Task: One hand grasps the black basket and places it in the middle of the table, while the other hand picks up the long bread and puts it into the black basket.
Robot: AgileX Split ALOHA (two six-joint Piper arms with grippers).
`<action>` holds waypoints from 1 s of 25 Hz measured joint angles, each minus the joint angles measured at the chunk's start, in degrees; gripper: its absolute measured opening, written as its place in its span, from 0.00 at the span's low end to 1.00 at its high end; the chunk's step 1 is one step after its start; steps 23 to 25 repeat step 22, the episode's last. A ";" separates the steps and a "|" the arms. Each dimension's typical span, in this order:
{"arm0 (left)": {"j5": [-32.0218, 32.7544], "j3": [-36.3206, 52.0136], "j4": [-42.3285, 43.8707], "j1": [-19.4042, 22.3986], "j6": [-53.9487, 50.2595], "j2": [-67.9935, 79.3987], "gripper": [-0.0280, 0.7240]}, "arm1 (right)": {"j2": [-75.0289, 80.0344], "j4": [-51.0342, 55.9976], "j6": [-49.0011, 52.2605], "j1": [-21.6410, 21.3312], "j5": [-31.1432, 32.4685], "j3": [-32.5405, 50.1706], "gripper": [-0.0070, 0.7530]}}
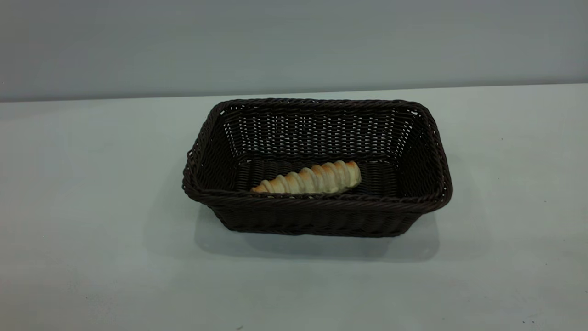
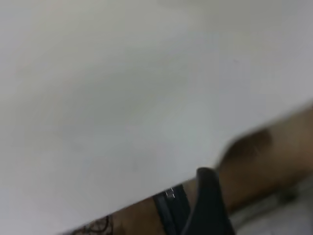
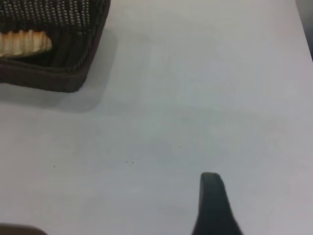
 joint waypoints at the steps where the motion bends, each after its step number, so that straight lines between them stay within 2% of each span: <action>1: 0.00 0.00 0.13 5.06 0.00 -1.47 0.81 | 0.00 0.00 0.00 0.00 0.00 0.00 0.68; 2: 0.00 0.00 0.22 9.68 0.00 -3.11 0.81 | 0.00 0.00 0.00 0.00 0.00 0.00 0.68; 4: 0.10 0.00 0.29 15.62 0.00 -6.27 0.81 | 0.00 0.00 0.00 0.00 0.00 0.00 0.68; 6: 0.28 0.00 0.29 19.29 0.00 -9.52 0.81 | 0.00 0.00 0.00 0.00 0.00 0.00 0.68; 8: 0.35 0.00 0.29 21.23 0.00 -12.59 0.81 | 0.00 0.00 0.00 0.00 0.00 0.00 0.68; 25: 1.12 0.00 0.29 21.82 0.00 -16.47 0.81 | 0.00 0.05 0.00 0.00 0.00 0.00 0.68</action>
